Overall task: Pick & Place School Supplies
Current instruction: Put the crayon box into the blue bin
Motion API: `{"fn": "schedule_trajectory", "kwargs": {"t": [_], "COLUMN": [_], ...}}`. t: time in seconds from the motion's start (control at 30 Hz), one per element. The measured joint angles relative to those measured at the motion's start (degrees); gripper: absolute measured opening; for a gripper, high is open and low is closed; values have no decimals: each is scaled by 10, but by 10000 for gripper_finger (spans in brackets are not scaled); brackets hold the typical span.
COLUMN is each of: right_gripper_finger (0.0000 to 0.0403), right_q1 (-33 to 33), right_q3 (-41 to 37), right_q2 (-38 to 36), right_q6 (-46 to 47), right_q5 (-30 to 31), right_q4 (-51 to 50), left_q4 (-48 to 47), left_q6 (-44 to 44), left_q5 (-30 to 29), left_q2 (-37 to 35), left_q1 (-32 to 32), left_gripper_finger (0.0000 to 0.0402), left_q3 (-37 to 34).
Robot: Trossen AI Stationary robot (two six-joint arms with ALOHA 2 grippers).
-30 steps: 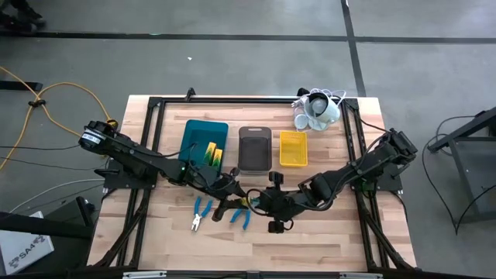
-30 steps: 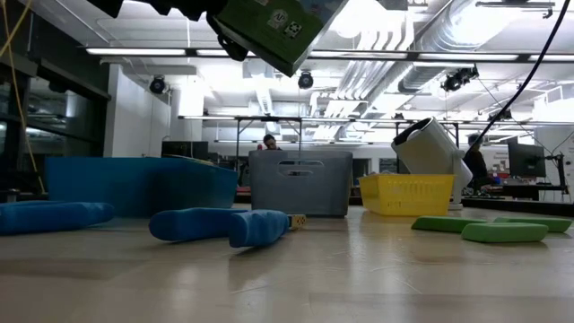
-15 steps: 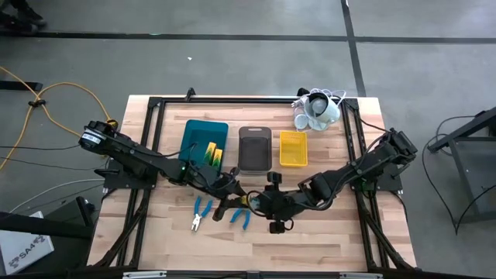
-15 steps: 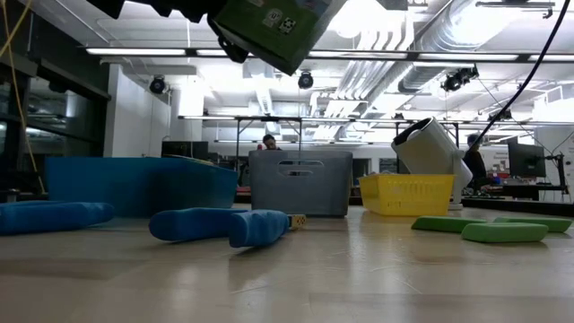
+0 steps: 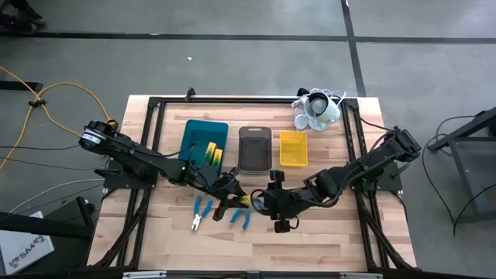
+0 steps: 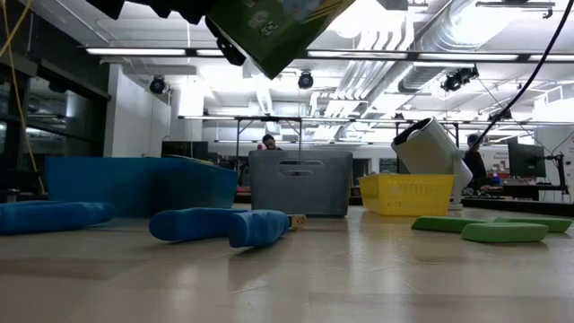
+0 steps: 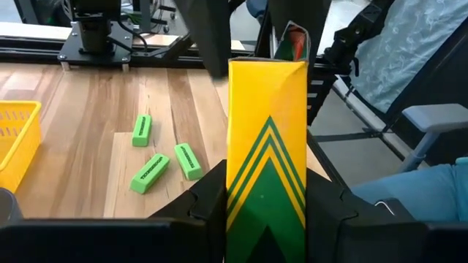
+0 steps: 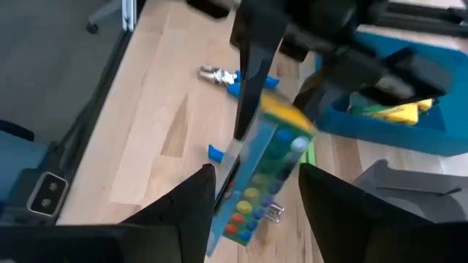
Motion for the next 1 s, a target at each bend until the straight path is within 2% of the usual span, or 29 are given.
{"fn": "schedule_trajectory", "kwargs": {"t": [0.23, 0.43, 0.53, 0.67, 0.8, 1.0], "right_gripper_finger": [190, 190, 190, 190, 190, 190], "right_q1": [6, 29, 48, 76, 94, 107], "right_q3": [0, 0, 0, 0, -2, -1], "right_q2": [-52, -96, -99, -94, -85, -81], "right_q6": [34, 148, 198, 243, 261, 261], "right_q5": [-4, -26, -19, 1, 15, 42], "right_q4": [-60, -115, -139, -167, -173, -174], "left_q4": [-3, -12, -49, -155, -269, -407], "left_q6": [1, 8, 13, 3, -47, -189], "left_q5": [0, 0, -6, -94, -190, -259], "left_q2": [0, -25, -57, -113, -171, -250], "left_q1": [1, 16, 33, 51, 63, 83], "left_gripper_finger": [100, 103, 103, 103, 103, 103], "left_q3": [0, 0, 0, 0, 0, 0]}}
